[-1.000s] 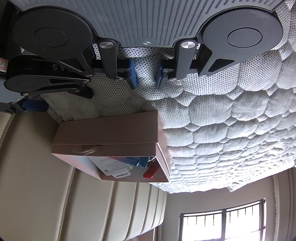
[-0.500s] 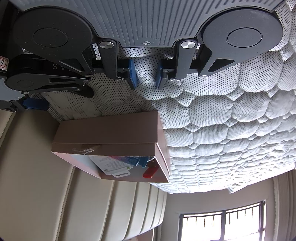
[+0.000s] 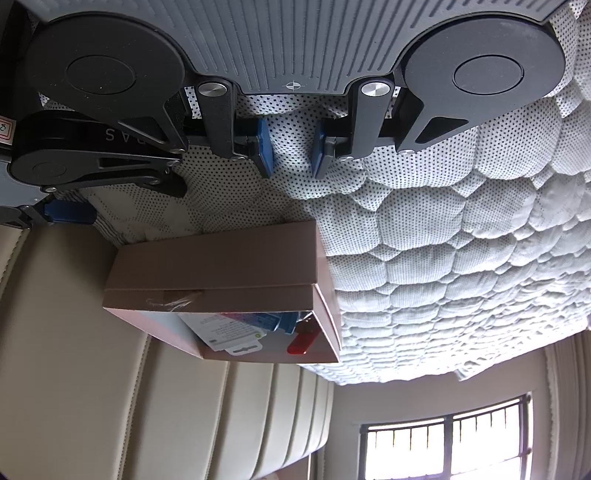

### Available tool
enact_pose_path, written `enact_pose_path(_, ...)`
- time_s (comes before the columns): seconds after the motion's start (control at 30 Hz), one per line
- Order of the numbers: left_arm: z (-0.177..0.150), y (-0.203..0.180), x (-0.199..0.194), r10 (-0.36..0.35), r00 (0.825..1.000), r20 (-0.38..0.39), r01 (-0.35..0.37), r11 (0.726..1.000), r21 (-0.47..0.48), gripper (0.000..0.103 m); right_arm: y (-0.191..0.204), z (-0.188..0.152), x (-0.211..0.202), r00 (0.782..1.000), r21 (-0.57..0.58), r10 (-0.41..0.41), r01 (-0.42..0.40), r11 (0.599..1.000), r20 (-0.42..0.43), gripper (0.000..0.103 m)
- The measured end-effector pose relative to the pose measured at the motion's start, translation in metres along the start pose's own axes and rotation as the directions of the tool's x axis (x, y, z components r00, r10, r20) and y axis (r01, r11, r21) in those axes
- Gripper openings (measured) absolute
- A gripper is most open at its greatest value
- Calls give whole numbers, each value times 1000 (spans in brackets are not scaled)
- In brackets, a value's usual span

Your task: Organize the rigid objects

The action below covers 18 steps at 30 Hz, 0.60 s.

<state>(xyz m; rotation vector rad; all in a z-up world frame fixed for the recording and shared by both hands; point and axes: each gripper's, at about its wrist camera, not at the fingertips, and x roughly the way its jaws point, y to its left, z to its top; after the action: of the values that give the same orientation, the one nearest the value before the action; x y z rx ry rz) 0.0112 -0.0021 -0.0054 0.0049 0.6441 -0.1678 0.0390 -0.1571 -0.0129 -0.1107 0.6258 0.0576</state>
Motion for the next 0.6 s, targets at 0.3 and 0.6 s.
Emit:
enact_pose_path(0.3,0,0,0,-1,1000,0,1,1000,0,26,0,0,0,1000,0,0,0,1000,0,98)
enact_pose_path(0.6,-1,-2,0,7,1000,0,-7,1000,19,27,0,0,0,1000,0,0,0,1000,0,98)
